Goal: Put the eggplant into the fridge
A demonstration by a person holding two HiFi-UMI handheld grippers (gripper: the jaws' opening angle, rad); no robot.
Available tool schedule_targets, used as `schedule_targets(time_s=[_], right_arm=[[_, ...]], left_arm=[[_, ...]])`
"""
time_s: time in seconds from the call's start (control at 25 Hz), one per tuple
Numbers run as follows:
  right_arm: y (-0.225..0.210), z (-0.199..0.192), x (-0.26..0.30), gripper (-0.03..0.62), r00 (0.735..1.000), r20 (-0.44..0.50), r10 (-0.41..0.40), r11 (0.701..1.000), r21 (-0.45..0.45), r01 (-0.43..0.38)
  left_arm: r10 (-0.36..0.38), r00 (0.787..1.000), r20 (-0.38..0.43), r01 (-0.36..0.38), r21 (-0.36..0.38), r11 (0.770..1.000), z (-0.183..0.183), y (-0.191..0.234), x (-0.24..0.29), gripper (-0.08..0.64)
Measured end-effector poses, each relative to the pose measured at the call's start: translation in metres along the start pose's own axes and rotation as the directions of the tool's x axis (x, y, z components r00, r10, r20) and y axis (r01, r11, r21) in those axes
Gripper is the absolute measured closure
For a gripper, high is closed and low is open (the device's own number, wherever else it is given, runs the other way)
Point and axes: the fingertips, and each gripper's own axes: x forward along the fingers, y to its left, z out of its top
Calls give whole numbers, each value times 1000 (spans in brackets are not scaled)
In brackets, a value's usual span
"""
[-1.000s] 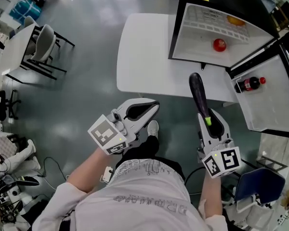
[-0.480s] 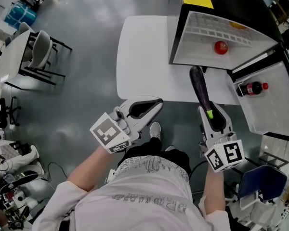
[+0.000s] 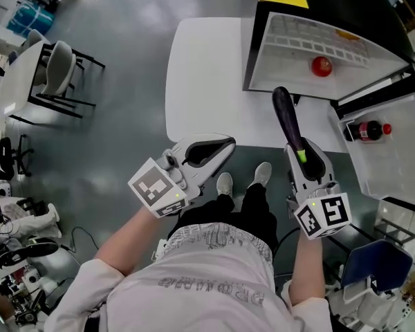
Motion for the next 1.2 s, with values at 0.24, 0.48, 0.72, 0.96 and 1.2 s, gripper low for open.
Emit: schedule_targets(time_s=[0.24, 0.48, 0.72, 0.96, 1.2], right_arm=[[-33, -8, 22, 465, 1000, -19, 6, 1000, -5, -6], [-67, -14, 44, 465, 999, -27, 26, 1000, -14, -26], [-100, -33, 70, 465, 999, -38, 37, 999, -4, -37], [-120, -43, 96, 465, 998, -49, 35, 999, -24, -36], [-135, -55, 126, 465, 998, -39, 40, 997, -60, -43]], left_arm=[[36, 999, -30, -36, -3, 999, -9, 10, 20, 552], [82, 996, -47, -82, -1, 997, -15, 20, 42, 552], [125, 990, -67, -126, 0, 992, -28, 31, 62, 552], [146, 986, -81, -147, -2, 989, -36, 40, 75, 552], [156, 984, -81, -155, 11, 988, -54, 48, 91, 552]])
